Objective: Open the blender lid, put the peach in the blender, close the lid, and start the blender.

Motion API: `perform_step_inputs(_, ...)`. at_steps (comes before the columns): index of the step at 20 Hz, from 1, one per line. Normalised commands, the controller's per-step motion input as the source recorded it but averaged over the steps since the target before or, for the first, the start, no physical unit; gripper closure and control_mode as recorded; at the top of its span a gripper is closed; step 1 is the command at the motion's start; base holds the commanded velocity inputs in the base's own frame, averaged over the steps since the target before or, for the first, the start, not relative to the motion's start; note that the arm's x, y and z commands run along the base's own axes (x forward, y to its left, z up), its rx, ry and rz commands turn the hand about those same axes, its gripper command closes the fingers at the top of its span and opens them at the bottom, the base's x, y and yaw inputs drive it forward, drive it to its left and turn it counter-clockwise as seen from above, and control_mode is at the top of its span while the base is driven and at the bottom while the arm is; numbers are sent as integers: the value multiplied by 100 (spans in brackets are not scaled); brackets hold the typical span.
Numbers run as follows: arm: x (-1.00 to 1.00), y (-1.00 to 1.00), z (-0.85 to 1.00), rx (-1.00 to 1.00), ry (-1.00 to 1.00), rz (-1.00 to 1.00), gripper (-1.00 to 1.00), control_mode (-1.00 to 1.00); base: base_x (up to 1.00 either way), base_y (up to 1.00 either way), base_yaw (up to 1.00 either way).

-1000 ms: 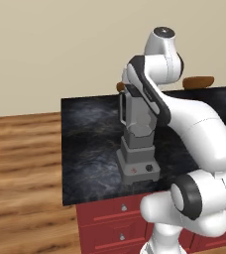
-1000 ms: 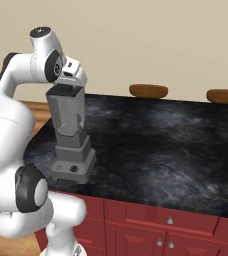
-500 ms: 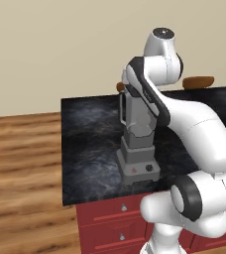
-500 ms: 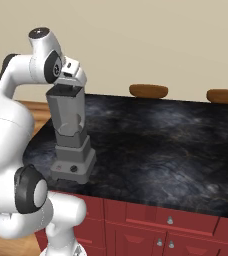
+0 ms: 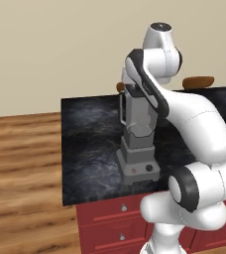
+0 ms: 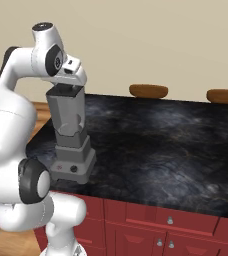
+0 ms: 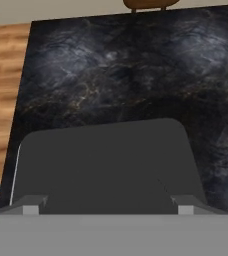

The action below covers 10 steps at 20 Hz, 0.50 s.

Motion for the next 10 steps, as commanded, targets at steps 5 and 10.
perform_step_inputs(5,-10,1,-24,0,0,-1,-100,-100,0,0,0)
perform_step_inputs(10,0,1,0,0,0,0,-100,-100,0,0,0)
